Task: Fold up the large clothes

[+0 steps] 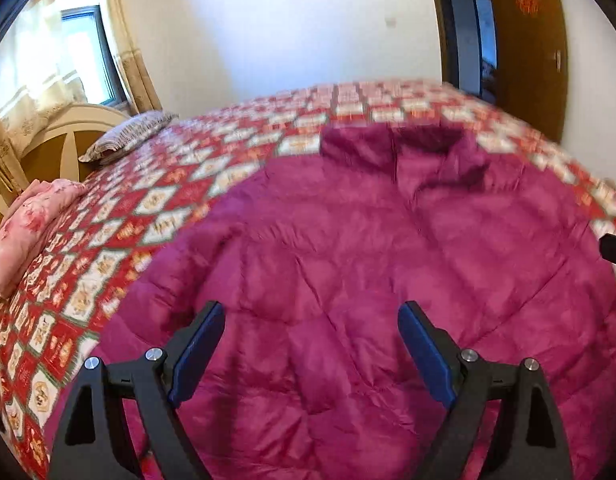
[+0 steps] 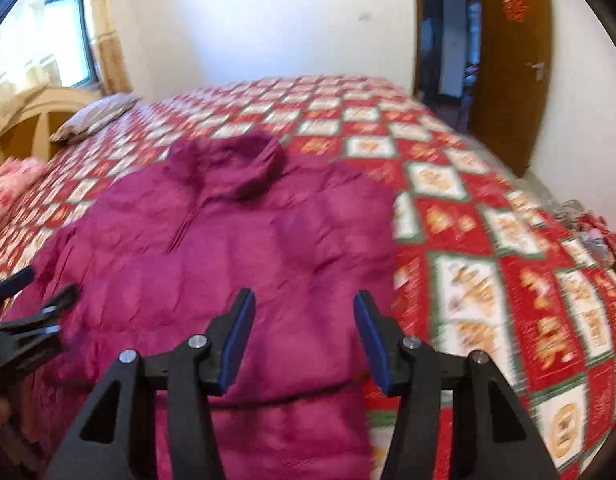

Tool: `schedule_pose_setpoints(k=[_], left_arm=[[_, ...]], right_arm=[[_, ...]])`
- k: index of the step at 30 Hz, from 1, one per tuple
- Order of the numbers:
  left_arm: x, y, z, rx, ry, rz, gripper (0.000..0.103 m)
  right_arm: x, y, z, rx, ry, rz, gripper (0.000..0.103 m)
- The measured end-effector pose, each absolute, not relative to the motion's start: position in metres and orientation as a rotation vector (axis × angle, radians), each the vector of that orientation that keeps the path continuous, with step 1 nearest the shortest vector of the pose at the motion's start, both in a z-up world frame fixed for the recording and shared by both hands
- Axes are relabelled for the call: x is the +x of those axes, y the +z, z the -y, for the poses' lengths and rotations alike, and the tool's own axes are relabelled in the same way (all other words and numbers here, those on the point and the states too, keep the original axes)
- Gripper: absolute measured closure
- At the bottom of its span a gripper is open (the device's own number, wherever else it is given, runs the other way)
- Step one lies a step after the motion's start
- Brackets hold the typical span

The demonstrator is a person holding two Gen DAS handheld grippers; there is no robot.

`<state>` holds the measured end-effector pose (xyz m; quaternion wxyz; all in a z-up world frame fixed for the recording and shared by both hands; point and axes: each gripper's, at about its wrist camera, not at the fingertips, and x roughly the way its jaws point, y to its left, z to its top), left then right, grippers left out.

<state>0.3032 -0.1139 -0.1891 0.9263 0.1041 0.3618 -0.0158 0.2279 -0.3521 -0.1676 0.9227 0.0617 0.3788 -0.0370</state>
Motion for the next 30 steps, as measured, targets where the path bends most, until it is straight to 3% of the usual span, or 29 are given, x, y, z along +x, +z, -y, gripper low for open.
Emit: schedule_pose_setpoints(k=[7,30], left_arm=[[0.313,-0.219,0.115,0.194,-0.065,-0.822,0.013],[0.317,-0.226,0.113,0.195,-0.064,-0.836,0.009]], right_arm=[[0.24,-0.219,0.345,0.105,-0.093,-0.839,0.048],[0.244,-0.223,0.329,0.012,-0.15,-0.853,0.047]])
